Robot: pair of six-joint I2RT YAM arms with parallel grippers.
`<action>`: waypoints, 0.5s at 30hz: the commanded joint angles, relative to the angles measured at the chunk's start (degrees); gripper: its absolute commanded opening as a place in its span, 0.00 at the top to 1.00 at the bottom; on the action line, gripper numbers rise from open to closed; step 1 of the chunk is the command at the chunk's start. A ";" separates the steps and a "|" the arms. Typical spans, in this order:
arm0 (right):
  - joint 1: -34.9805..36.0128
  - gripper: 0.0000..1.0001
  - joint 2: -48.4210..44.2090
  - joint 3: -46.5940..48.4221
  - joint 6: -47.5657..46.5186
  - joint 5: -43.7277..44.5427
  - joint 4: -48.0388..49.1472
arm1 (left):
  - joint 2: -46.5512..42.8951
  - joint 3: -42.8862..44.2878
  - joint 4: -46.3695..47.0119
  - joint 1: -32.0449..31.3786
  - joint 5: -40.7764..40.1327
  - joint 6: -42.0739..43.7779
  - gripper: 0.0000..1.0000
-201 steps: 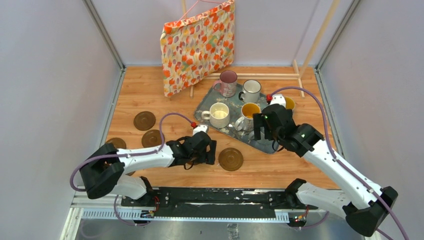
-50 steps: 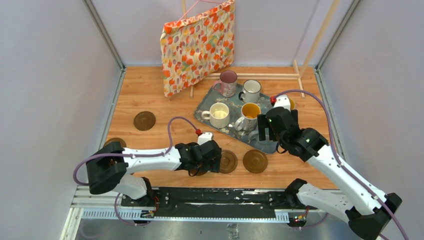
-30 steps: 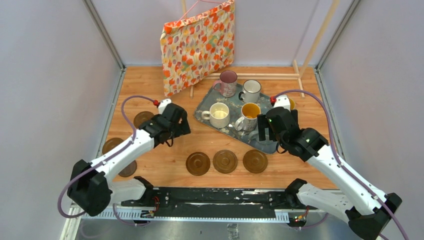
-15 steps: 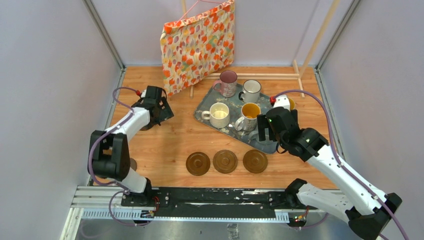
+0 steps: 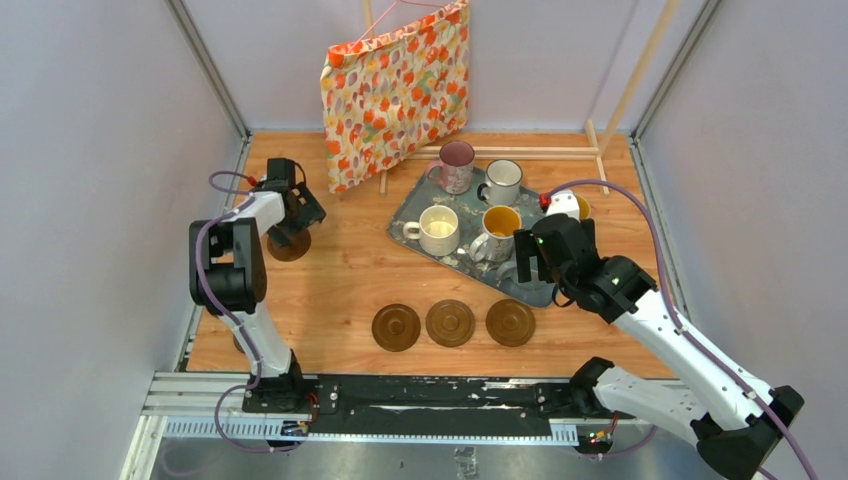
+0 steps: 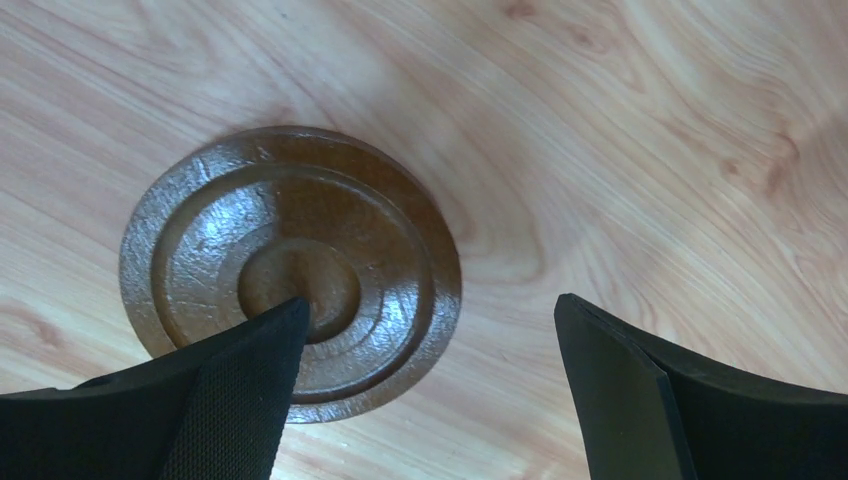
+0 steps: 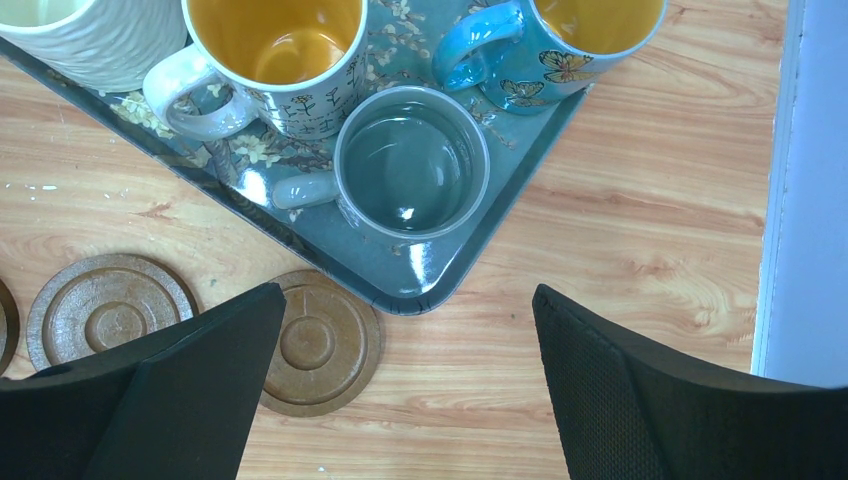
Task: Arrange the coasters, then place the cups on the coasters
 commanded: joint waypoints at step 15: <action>0.78 0.00 0.68 -1.39 -0.19 -0.66 1.61 | -15.15 -24.08 6.87 -3.16 7.05 -4.93 0.00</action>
